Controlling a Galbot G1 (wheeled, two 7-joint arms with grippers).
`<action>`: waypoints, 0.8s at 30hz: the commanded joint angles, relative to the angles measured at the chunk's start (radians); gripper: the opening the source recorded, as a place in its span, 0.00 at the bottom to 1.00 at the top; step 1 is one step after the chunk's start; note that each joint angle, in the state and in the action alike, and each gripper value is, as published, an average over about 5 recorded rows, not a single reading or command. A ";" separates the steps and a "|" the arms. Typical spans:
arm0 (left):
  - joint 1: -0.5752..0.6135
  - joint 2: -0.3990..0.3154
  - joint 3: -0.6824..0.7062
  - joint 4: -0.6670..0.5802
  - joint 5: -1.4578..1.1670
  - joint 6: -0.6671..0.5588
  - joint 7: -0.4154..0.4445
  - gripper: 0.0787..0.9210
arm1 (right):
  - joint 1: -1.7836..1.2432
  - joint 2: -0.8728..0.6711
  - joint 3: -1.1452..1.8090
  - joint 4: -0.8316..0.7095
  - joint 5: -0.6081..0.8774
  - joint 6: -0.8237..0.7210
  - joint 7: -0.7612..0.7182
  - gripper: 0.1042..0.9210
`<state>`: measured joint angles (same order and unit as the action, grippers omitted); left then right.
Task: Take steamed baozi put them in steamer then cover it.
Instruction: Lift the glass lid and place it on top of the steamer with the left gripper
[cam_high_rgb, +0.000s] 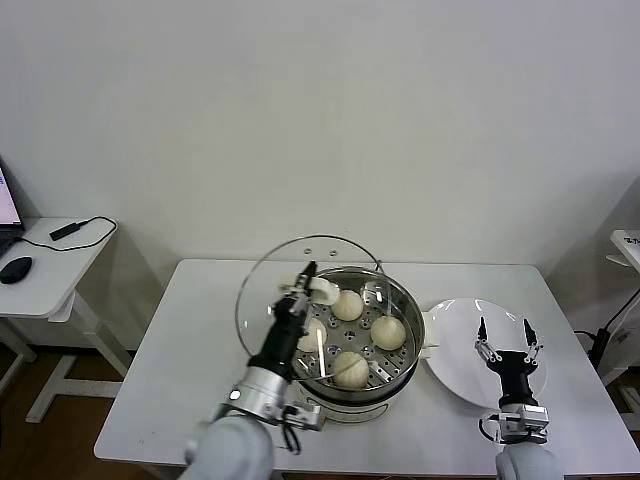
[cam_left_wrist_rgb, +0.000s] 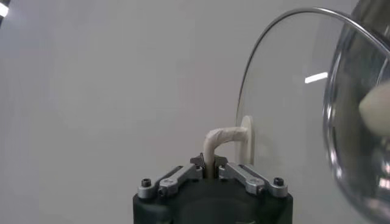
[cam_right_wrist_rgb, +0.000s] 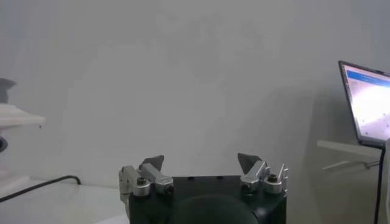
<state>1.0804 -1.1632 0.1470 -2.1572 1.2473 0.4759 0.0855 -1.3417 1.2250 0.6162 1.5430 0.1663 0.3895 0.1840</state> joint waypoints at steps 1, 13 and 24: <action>-0.131 -0.117 0.232 0.106 0.134 0.174 0.144 0.13 | 0.008 0.014 0.001 -0.014 -0.009 0.001 0.001 0.88; -0.161 -0.202 0.219 0.211 0.160 0.208 0.148 0.13 | 0.019 0.017 -0.002 -0.026 -0.017 -0.010 0.001 0.88; -0.157 -0.247 0.222 0.250 0.204 0.242 0.158 0.13 | 0.036 0.025 -0.003 -0.053 -0.022 -0.010 0.000 0.88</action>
<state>0.9389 -1.3586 0.3486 -1.9557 1.4111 0.6793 0.2243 -1.3108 1.2481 0.6122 1.5004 0.1461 0.3800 0.1844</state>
